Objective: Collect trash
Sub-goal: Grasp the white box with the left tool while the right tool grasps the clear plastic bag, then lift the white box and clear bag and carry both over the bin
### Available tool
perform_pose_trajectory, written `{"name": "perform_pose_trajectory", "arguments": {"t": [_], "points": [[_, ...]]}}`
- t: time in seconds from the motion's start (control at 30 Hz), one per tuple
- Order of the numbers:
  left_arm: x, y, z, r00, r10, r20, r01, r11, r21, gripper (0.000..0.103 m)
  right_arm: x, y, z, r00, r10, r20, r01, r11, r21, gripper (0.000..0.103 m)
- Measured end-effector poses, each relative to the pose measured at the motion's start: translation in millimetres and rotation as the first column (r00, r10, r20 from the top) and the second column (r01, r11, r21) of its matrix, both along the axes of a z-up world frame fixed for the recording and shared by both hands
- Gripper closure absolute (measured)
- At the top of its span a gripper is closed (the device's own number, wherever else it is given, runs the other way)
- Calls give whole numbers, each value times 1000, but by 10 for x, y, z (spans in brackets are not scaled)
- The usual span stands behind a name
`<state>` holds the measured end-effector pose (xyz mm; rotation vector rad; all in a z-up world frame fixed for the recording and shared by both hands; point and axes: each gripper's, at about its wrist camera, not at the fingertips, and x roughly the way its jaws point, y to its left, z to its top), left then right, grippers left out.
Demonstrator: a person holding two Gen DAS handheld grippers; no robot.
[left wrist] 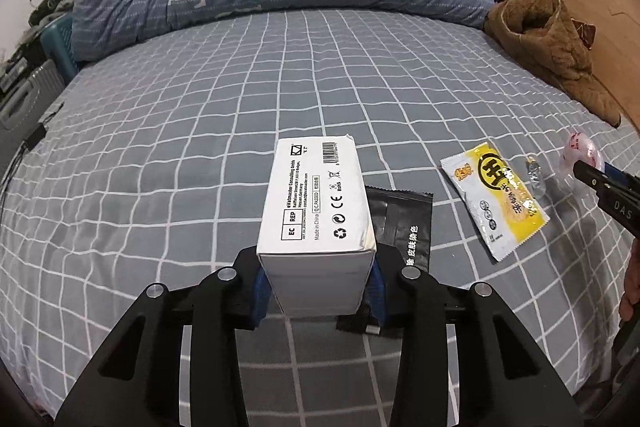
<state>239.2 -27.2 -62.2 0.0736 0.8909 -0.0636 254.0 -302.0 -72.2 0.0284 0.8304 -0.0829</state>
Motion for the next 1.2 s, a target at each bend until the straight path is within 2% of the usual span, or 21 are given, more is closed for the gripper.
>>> {"name": "perform_pose_trajectory", "arguments": {"t": [0.33,1.2], "points": [[-339,4,232,1000,-3,8,3,1000,-8,65,-348,106,253,1000,0,8,0,1000,6,52],[-1351,8,591,1000,-7,-2,7,999,-37,65,-1475,366,689,1000,4,9,-4,1000,21,52]]}}
